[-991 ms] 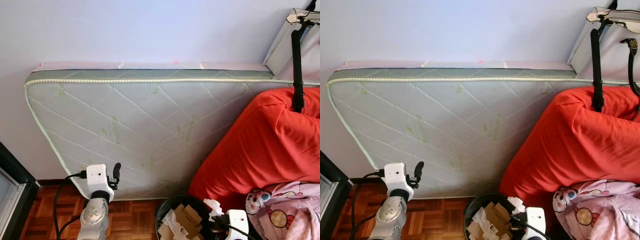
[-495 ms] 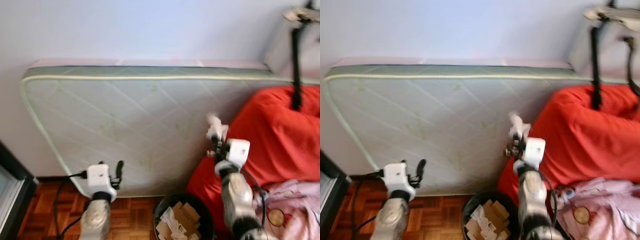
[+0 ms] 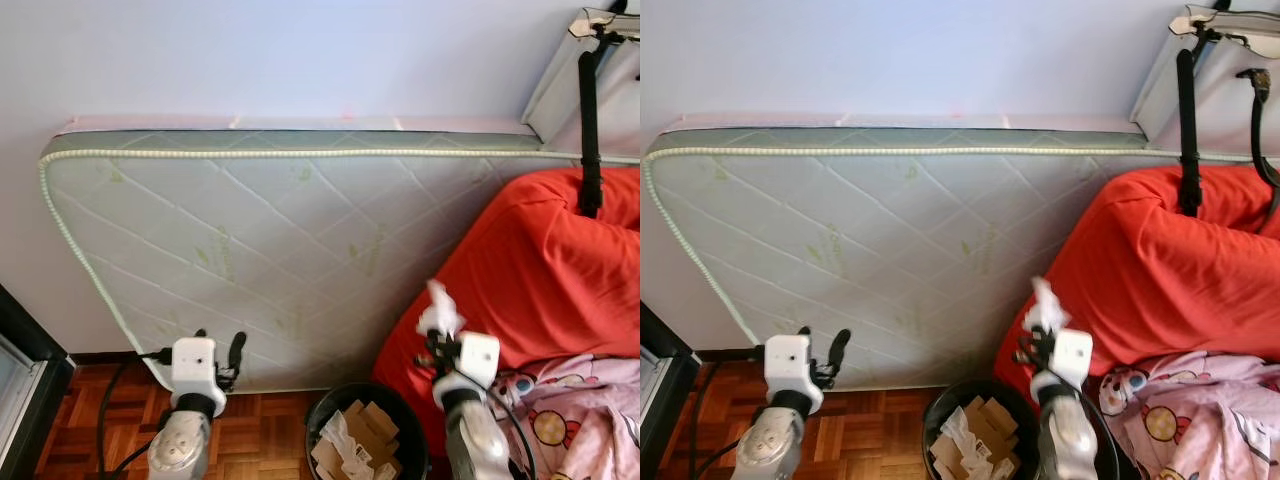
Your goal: Clean up the room
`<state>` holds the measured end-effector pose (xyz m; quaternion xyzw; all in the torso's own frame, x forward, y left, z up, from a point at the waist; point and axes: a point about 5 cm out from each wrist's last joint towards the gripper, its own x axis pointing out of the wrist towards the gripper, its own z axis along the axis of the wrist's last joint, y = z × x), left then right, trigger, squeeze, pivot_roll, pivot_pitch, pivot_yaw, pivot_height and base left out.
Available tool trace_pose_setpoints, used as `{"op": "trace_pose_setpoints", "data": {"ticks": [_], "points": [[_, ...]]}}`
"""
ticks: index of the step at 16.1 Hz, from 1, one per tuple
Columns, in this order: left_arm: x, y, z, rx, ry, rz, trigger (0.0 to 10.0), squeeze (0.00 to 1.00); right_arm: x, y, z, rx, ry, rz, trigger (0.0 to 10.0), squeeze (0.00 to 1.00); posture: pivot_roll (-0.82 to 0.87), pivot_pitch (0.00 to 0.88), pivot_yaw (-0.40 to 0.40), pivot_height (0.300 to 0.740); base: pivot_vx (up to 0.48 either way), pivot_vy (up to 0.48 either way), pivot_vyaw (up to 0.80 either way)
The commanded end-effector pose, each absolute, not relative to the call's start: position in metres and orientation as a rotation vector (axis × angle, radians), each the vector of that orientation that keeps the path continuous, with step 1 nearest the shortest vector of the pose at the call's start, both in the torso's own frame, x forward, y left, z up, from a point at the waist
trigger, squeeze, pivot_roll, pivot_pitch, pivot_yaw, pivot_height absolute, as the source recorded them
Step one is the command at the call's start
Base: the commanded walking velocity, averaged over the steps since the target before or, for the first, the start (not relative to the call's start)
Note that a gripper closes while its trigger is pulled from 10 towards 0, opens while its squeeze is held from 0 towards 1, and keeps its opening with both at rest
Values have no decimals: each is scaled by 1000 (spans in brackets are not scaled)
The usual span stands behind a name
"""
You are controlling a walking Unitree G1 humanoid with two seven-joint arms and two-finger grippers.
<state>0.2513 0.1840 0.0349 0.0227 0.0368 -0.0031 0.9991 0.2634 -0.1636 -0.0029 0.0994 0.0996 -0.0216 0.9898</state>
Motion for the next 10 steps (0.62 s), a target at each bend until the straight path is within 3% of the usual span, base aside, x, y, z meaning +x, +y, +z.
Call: {"op": "trace_pose_setpoints", "data": {"ticks": [1,6,10], "points": [[254,179,38,46,67,-30,10000,0,263,-166,-3,177,201,-48,10000,0,32,0,-67,740,0,0,0],[260,177,42,41,61,-31,10000,0,263,-164,-8,157,258,-46,10000,0,33,0,-69,696,0,0,0],[256,180,38,35,79,-9,10000,0,264,-162,-6,165,245,-33,10000,0,40,12,-78,686,0,0,0]]}}
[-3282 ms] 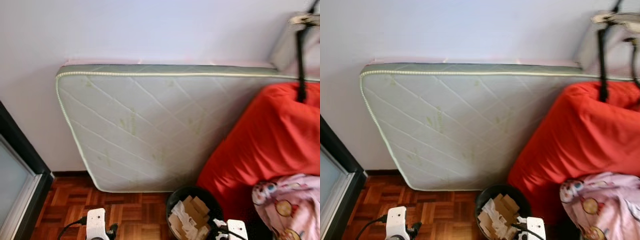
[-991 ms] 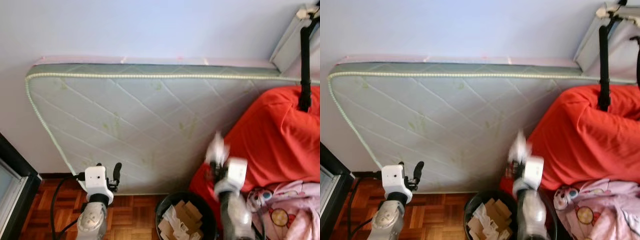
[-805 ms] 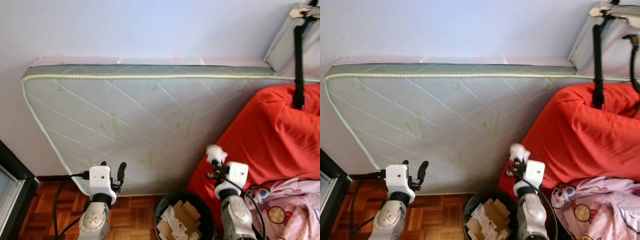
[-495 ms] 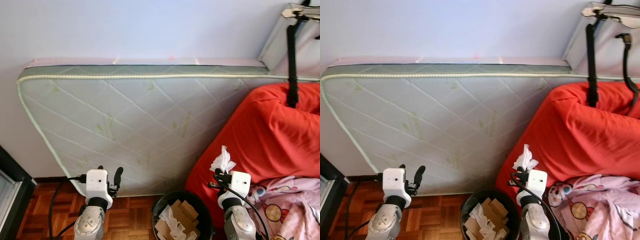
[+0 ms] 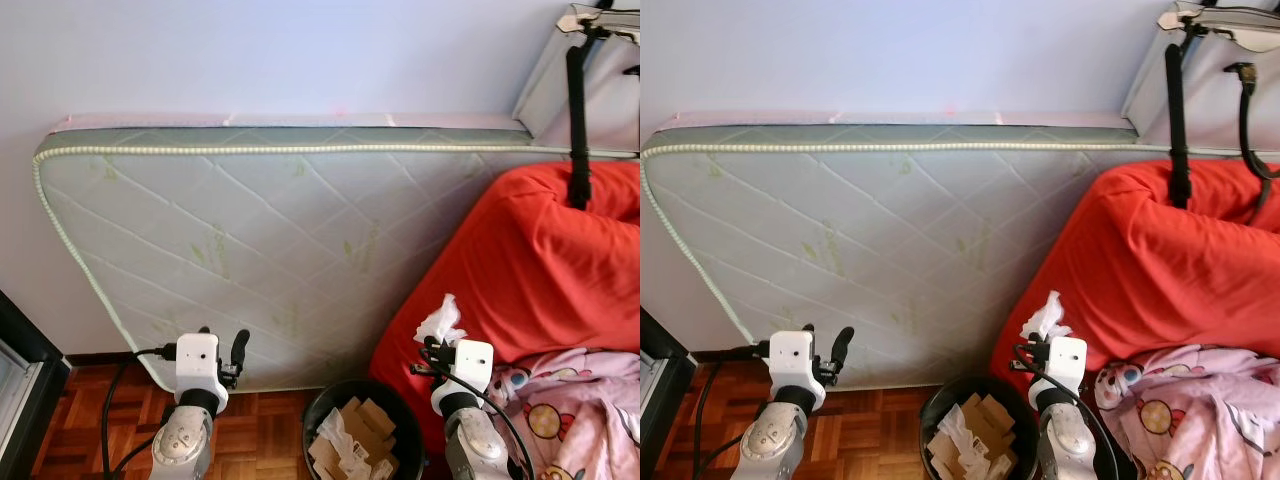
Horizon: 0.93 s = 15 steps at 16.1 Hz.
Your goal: Clean up the room
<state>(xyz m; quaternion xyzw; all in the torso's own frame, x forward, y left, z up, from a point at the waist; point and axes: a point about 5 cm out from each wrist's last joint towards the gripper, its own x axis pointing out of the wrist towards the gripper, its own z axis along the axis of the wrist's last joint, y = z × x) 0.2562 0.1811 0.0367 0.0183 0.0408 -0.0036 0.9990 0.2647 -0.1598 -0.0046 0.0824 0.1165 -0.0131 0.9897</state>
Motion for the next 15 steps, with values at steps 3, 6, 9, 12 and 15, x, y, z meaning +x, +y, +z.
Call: {"op": "trace_pose_setpoints", "data": {"ticks": [3,6,9,12,15], "points": [[256,180,39,30,76,-2,10000,0,265,-161,-6,162,248,-31,10000,0,40,19,-80,686,0,0,0],[258,180,41,26,71,3,10000,0,267,-160,-6,155,258,-24,10000,0,40,22,-81,686,0,0,0],[260,179,42,18,69,9,10000,0,268,-160,-7,156,269,-14,10000,0,42,30,-83,686,0,0,0],[259,180,42,16,68,16,10000,0,269,-157,-8,153,290,-4,10000,0,46,35,-86,686,0,0,0],[258,180,41,16,73,19,10000,0,269,-154,-7,148,278,10,10000,0,46,37,-86,661,0,0,0]]}}
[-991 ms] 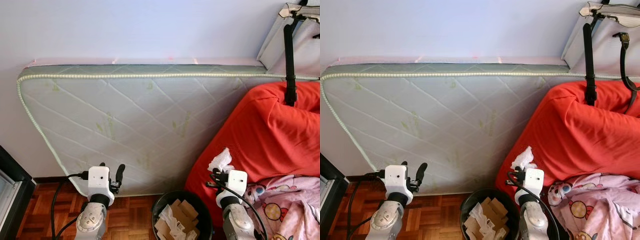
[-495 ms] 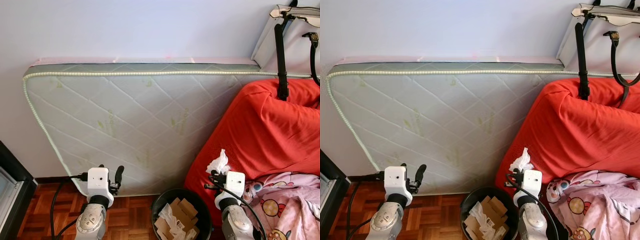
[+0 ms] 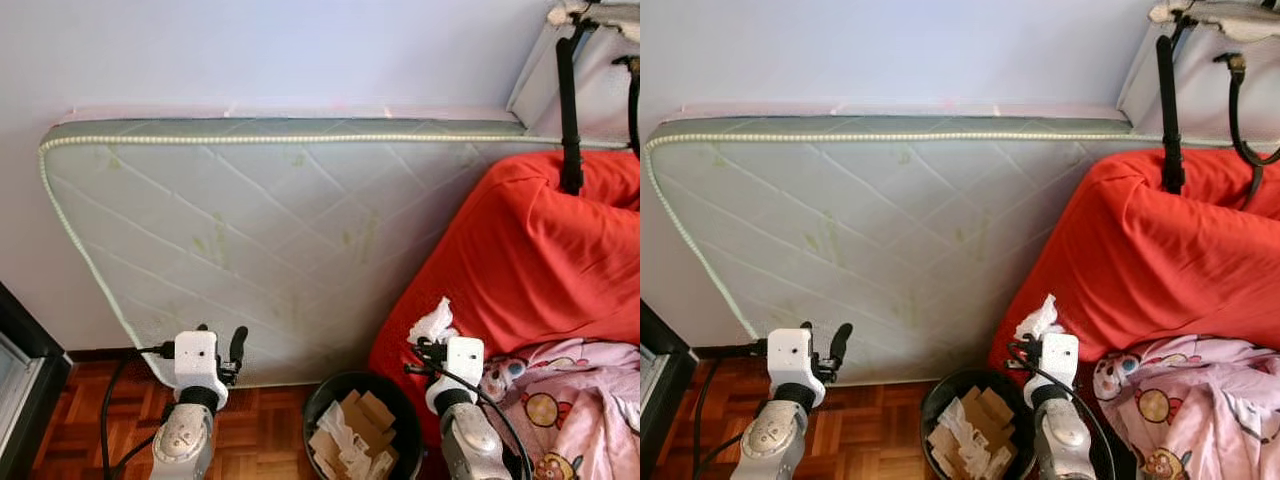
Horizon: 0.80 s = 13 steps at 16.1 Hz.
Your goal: Clean up the room
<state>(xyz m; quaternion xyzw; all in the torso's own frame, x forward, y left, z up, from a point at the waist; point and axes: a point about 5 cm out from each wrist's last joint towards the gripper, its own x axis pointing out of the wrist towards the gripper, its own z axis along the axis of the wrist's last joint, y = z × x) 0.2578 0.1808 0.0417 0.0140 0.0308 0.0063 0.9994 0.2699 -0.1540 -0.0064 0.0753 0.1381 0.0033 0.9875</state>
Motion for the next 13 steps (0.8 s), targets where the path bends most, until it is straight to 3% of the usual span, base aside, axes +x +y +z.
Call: {"op": "trace_pose_setpoints", "data": {"ticks": [1,10,13], "points": [[258,180,41,16,73,19,10000,0,269,-154,-7,152,272,11,10000,0,45,40,-86,661,0,0,0],[257,181,41,17,74,24,10000,0,273,-151,-9,143,321,20,10000,0,49,44,-86,661,0,0,0],[257,180,41,14,76,22,10000,0,273,-150,-8,156,308,17,10000,0,48,44,-86,642,0,0,0]]}}
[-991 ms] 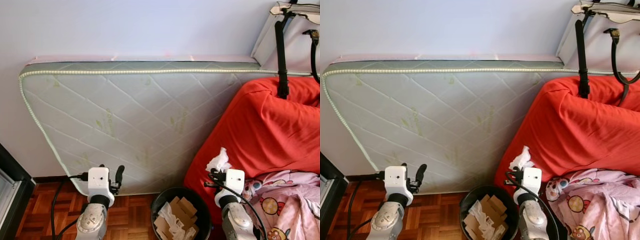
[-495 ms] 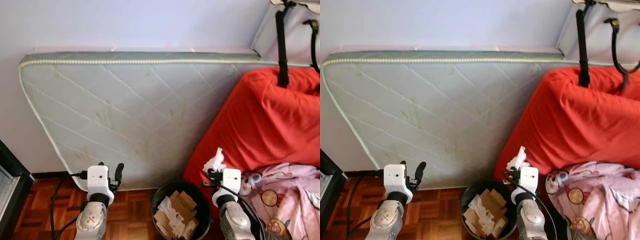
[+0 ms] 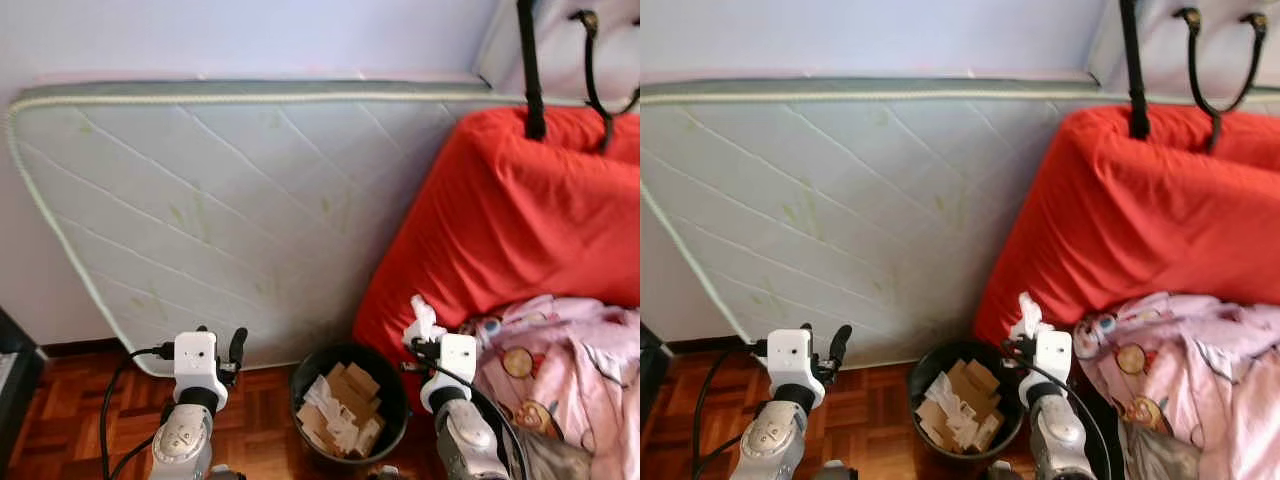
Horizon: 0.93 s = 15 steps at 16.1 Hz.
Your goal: Clean up the room
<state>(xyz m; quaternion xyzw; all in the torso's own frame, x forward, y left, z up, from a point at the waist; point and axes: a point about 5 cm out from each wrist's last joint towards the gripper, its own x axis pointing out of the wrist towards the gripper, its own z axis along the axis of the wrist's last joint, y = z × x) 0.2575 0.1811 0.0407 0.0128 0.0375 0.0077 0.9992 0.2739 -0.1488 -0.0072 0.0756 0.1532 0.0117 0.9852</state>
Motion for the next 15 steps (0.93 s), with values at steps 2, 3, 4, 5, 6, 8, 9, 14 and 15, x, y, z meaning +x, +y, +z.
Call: {"op": "trace_pose_setpoints", "data": {"ticks": [2,3,4,5,6,8,9,14,15], "points": [[257,180,41,13,77,21,10000,0,273,-150,-9,151,316,20,10000,0,48,45,-86,642,0,0,0],[257,179,41,12,78,20,10000,0,273,-150,-9,150,320,22,10000,0,47,45,-86,642,0,0,0],[257,179,41,12,78,20,10000,0,273,-150,-9,150,324,22,10000,0,49,46,-87,642,0,0,0],[256,179,41,12,79,20,10000,0,274,-148,-9,148,333,28,10000,0,51,47,-87,642,0,0,0],[256,179,41,13,80,20,10000,0,274,-147,-10,147,338,33,10000,0,51,47,-87,642,0,0,0],[255,179,40,15,82,19,10000,0,275,-145,-11,138,364,46,10000,0,52,51,-88,642,0,0,0],[255,178,40,15,81,18,10000,0,276,-144,-11,135,371,51,10000,0,52,51,-88,642,0,0,0],[255,176,41,18,79,9,10000,0,279,-140,-11,133,397,66,10000,0,53,55,-85,642,0,0,0],[256,176,41,18,78,9,10000,0,280,-139,-11,131,402,72,10000,0,54,58,-86,642,0,0,0]]}}
